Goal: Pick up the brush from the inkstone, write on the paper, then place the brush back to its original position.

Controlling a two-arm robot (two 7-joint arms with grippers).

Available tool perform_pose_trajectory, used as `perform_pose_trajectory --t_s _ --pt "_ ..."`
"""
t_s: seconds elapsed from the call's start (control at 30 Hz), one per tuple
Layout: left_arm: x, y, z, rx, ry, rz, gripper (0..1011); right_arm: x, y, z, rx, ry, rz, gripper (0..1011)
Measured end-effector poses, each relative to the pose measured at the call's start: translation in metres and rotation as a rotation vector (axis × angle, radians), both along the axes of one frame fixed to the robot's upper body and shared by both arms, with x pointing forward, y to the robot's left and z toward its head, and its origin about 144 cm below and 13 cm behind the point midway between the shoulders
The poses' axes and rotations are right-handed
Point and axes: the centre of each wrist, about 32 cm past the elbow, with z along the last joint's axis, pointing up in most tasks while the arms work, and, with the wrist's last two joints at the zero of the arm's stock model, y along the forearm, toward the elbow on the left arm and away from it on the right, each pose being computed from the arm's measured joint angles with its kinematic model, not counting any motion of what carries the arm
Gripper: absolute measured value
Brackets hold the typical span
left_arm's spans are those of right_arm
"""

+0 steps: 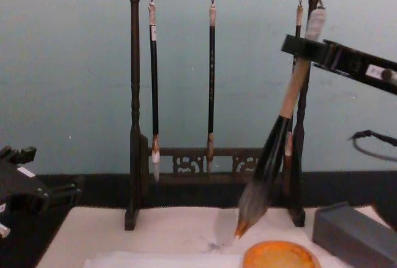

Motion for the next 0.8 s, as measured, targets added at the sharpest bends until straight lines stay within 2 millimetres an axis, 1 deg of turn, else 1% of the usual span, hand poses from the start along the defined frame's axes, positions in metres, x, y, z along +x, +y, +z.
perform_pose_trajectory --t_s 0.27,0.4,0.77,0.8 --pt "0.000 0.000 0.000 0.000 0.000 0.000 1010 -0.008 -0.013 0.000 0.061 0.067 -0.056 156" --pt "0.000 0.000 0.000 0.000 0.000 0.000 1010 -0.011 -0.022 -0.002 0.135 0.137 -0.100 156" --pt "0.000 0.000 0.000 0.000 0.000 0.000 1010 -0.007 -0.047 -0.017 0.354 0.358 -0.175 156" --pt "0.000 0.000 0.000 0.000 0.000 0.000 1010 -0.007 -0.047 -0.017 0.354 0.358 -0.175 156"
